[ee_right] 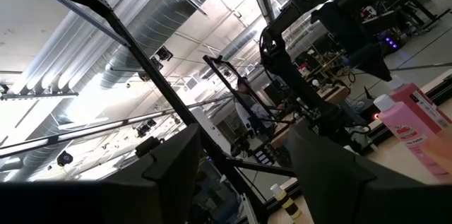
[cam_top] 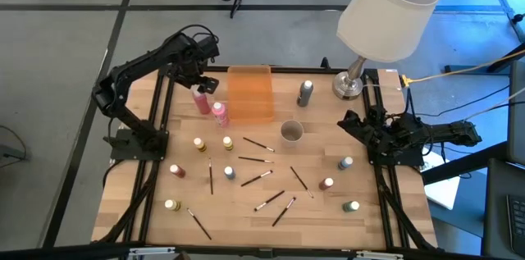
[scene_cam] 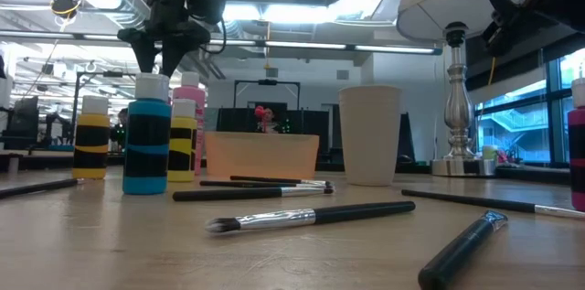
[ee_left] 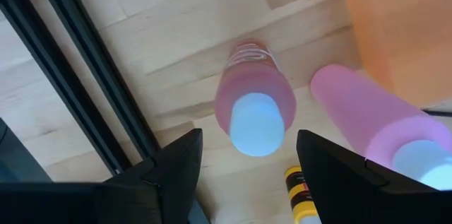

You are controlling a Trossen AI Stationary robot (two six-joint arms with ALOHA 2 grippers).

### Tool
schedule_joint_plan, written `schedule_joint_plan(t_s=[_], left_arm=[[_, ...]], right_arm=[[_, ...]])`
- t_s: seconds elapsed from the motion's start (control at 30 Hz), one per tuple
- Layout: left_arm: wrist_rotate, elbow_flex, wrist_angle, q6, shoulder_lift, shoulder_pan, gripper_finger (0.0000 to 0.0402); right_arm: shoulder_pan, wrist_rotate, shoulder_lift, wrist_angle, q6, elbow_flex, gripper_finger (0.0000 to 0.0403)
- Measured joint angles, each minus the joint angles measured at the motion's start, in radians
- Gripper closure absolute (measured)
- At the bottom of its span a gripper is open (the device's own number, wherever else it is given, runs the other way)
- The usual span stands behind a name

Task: Pick & Place Paint Supplies
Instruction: Put the large red paint bottle into the orange bin

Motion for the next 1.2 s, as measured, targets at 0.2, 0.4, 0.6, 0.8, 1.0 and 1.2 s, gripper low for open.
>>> schedule_joint_plan(t_s=[0.2,0.4,0.6,0.8,1.0,1.2], left_arm=[[0.002,0.0,0.004,0.0,0.001,-0.001,0.0174],[0.008,0.0,0.021,0.0,0.003,-0.009,0.0174],[0.017,0.0,0.015,-0.005,0.003,-0.009,0.0174],[0.017,0.0,0.015,-0.011,0.003,-0.009,0.0174],[0.017,0.0,0.014,-0.011,0.003,-0.009,0.0174],[0.012,0.0,0.014,-0.011,0.003,-0.009,0.0174]], right_arm=[[0.0,-0.002,0.0,-0.002,0.0,0.0,0.0183],[0.0,-0.002,0.0,-0.004,0.0,0.0,0.0183],[0.0,-0.001,0.0,-0.004,0.0,0.0,0.0183],[0.0,-0.001,0.0,-0.006,0.0,0.0,0.0183],[0.0,-0.001,0.0,-0.008,0.0,0.0,0.0183],[0.0,-0.001,0.0,-0.007,0.0,0.0,0.0183]])
